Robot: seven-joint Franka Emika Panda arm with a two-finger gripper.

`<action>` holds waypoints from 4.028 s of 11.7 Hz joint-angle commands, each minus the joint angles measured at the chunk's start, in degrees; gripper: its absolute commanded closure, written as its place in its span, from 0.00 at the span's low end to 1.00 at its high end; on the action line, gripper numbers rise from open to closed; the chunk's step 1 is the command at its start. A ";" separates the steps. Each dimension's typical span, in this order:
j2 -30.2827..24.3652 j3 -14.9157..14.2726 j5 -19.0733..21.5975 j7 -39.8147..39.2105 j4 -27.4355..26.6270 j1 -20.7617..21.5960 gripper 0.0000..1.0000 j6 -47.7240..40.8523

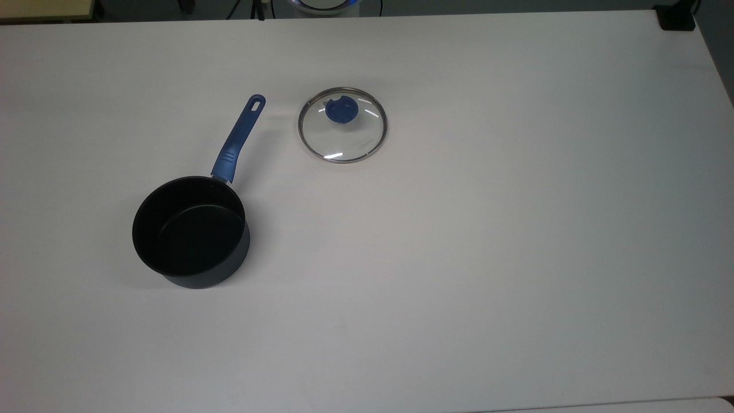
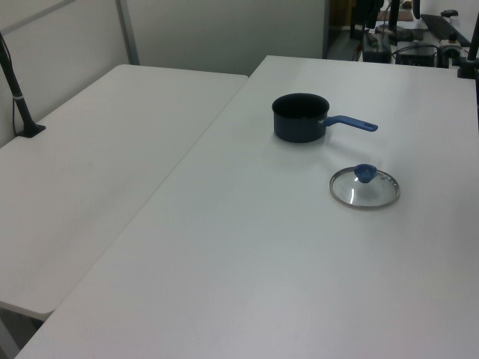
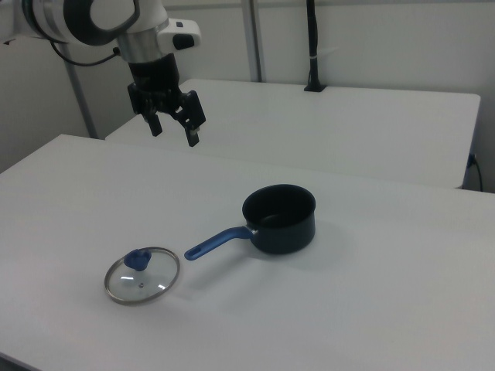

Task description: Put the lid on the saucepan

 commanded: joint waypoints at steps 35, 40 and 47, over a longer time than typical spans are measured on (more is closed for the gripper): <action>2.00 15.87 -4.77 1.33 -31.65 -0.01 0.43 20.85; 2.43 15.79 -4.60 -3.16 -14.45 -0.19 0.43 3.82; 16.56 8.42 -6.88 5.35 11.91 -4.41 0.44 1.67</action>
